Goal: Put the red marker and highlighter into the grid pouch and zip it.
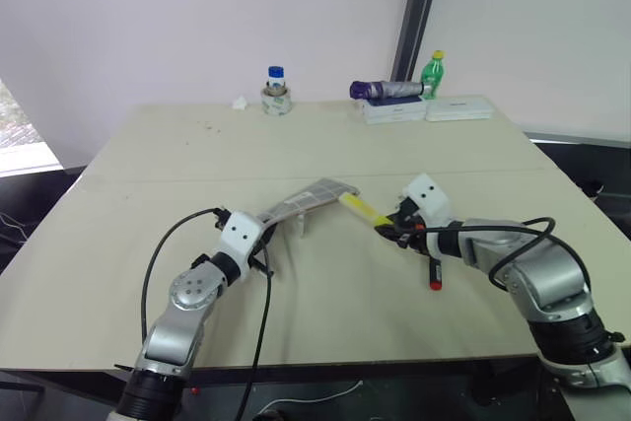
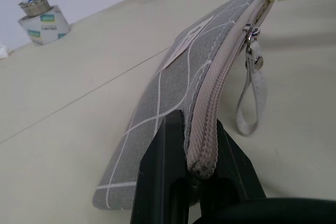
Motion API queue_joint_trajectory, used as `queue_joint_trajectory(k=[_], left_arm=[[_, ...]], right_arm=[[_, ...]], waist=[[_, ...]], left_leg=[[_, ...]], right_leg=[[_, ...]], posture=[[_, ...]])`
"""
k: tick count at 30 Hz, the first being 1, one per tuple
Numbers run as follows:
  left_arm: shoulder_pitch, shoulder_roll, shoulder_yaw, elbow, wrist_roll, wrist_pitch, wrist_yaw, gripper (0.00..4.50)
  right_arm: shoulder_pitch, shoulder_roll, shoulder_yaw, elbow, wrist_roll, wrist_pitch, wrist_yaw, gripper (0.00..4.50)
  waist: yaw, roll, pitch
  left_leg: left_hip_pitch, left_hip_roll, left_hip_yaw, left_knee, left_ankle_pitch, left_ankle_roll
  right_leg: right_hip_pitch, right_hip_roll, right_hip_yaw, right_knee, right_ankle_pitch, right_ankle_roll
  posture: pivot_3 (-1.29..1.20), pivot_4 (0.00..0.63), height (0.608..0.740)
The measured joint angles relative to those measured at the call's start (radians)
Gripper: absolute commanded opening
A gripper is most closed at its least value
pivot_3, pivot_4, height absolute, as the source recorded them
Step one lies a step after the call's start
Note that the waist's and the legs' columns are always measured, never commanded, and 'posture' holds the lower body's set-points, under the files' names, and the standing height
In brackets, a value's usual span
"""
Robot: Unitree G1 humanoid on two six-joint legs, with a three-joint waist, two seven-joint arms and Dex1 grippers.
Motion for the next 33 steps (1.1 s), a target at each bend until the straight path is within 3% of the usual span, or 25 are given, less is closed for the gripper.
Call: queue_joint_trajectory(k=[23, 33], left_arm=[[-0.013, -0.003, -0.001, 0.001, -0.002, -0.008, -0.004, 0.00], [-0.005, 0.113, -0.038, 0.007, 0.023, -0.156, -0.127, 0.00]], right_arm=[[0.001, -0.015, 0.001, -0.014, 0.008, -0.027, 0.044, 0.87], [-0.010, -0.093, 0.078, -0.011, -0.024, -0.056, 0.133, 0.87]], waist=[[0.000, 0.000, 0.000], [-0.001, 0.000, 0.000]], left_leg=[[0.000, 0.000, 0.000, 0.000, 0.000, 0.000], [0.000, 0.000, 0.000, -0.001, 0.000, 0.000]], right_leg=[[0.000, 0.000, 0.000, 0.000, 0.000, 0.000], [0.000, 0.000, 0.000, -0.001, 0.000, 0.000]], posture=[[0.00, 0.150, 0.740], [0.00, 0.150, 0.740]])
